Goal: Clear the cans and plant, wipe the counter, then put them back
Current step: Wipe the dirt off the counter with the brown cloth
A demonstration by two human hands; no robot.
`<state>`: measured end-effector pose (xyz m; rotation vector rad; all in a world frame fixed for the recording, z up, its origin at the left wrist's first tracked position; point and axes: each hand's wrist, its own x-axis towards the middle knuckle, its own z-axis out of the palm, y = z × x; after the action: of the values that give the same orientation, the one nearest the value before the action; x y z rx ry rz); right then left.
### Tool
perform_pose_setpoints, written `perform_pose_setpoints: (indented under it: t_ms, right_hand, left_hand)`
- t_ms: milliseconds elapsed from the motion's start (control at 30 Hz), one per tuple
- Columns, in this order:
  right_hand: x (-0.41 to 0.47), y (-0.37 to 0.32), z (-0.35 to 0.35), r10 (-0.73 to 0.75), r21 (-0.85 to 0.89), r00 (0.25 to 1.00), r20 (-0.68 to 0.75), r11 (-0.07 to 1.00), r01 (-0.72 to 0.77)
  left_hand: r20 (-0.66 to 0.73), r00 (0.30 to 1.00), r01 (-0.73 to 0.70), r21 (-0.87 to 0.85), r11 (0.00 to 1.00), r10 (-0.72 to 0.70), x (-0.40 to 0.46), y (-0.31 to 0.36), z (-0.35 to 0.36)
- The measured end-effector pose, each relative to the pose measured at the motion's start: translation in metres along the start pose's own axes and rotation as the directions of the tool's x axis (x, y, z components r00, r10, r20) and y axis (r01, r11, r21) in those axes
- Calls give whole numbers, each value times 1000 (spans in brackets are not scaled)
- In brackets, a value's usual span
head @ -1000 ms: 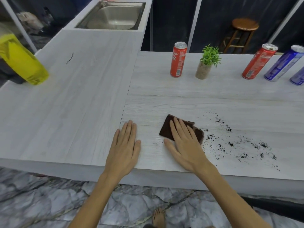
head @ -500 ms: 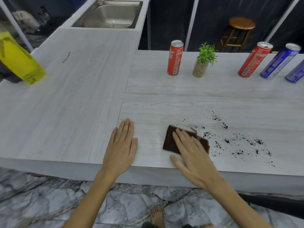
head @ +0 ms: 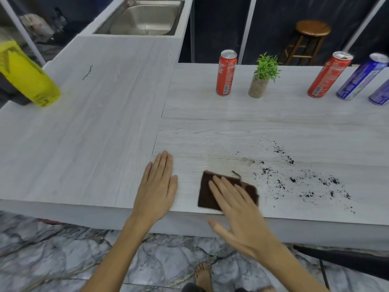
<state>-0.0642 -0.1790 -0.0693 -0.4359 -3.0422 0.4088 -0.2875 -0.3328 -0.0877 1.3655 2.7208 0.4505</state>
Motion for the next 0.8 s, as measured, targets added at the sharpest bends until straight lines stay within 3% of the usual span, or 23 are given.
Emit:
perform_pose_setpoints:
  t_ms: [133, 267, 533, 633, 800]
  right_hand:
    - [37, 28, -15, 150, 5, 989, 3, 989, -150]
    - [87, 3, -13, 193, -7, 981, 4, 981, -193]
    - [12, -9, 3, -19, 23, 1000, 3, 1000, 19]
    - [6, 25, -7, 54, 11, 999, 1, 998, -54]
    - [76, 28, -16, 198, 15, 980, -2, 980, -198]
  left_hand:
    - [-4, 1000, 10, -1, 1000, -10, 1, 2, 0]
    - [-5, 1000, 8, 20, 1000, -8, 1, 3, 0]
    - [-1, 1000, -4, 14, 1000, 4, 1, 2, -1]
    - [-5, 1000, 1, 18, 1000, -1, 0, 3, -1]
    - [1, 1000, 12, 25, 1000, -12, 0, 5, -3]
